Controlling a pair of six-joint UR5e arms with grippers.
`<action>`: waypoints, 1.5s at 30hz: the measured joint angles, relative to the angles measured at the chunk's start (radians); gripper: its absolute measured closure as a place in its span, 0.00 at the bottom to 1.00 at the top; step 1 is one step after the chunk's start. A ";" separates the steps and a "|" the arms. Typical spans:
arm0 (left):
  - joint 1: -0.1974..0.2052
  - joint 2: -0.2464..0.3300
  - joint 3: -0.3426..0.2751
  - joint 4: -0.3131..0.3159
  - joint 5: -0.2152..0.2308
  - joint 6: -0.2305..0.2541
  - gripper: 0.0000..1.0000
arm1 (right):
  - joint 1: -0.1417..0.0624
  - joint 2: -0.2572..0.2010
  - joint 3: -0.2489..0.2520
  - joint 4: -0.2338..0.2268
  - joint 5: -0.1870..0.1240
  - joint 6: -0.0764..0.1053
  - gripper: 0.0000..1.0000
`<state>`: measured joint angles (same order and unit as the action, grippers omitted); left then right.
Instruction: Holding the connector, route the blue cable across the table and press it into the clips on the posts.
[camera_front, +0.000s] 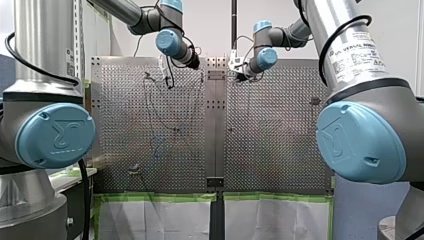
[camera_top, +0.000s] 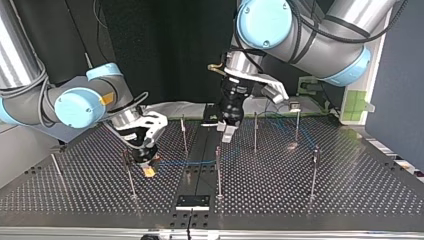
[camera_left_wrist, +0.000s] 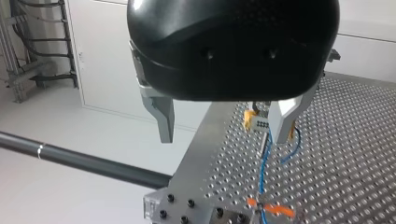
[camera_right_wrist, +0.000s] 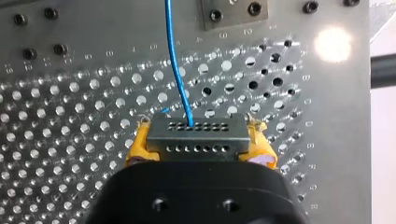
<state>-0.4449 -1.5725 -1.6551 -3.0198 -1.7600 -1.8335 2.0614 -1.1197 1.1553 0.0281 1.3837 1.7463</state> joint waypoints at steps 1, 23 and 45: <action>-0.011 -0.001 0.003 0.001 -0.011 0.000 0.00 | -0.001 0.000 0.000 0.001 0.003 0.000 1.00; -0.222 -0.194 0.198 -0.035 -0.163 0.047 0.00 | -0.012 -0.001 0.001 0.013 0.019 0.004 1.00; -0.196 -0.333 0.330 -0.007 -0.296 0.089 0.00 | -0.011 0.000 0.001 0.013 0.018 0.004 1.00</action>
<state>-0.6409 -1.9051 -1.3254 -3.0272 -2.0563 -1.7446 2.0508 -1.1197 1.1560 0.0412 1.4022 1.7505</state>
